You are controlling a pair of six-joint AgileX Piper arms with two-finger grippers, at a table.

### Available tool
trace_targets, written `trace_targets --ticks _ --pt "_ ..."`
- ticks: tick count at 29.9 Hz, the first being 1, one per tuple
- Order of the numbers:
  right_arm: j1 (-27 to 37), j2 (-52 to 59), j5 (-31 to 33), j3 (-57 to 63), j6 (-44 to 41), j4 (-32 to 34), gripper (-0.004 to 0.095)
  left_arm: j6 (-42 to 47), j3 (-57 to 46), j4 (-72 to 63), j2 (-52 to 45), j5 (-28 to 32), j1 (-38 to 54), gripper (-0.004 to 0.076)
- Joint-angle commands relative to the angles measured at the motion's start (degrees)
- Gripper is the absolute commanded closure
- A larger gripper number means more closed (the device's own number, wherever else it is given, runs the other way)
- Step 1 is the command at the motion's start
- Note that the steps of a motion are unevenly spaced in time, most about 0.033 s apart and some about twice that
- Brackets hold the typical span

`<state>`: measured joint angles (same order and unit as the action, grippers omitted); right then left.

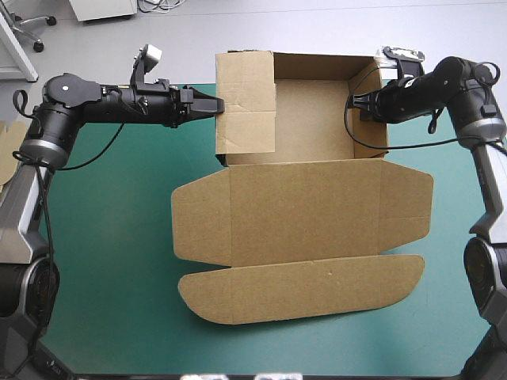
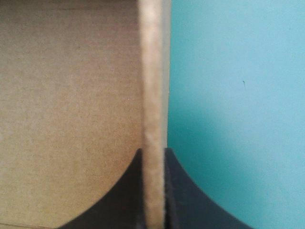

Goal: Fold the box

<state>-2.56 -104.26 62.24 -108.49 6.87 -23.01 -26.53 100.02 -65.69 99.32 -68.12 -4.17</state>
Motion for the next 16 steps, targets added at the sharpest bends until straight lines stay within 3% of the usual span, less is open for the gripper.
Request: trace_targets --ticks 1,5,16 --pt "0.4 3.1 -2.8 -1.5 -1.4 -3.6 0.0933 2.7 2.5 0.7 -3.0 2.5 -1.7 0.0374" --pt "0.0 3.1 -3.0 -1.5 -1.8 -3.6 0.0925 7.9 3.8 10.5 -3.0 5.0 -4.1 0.0375" --pt "-4.1 3.1 -5.5 -1.5 -4.7 -0.1 0.0921 13.2 4.7 17.0 -3.0 7.3 -6.4 0.0376"
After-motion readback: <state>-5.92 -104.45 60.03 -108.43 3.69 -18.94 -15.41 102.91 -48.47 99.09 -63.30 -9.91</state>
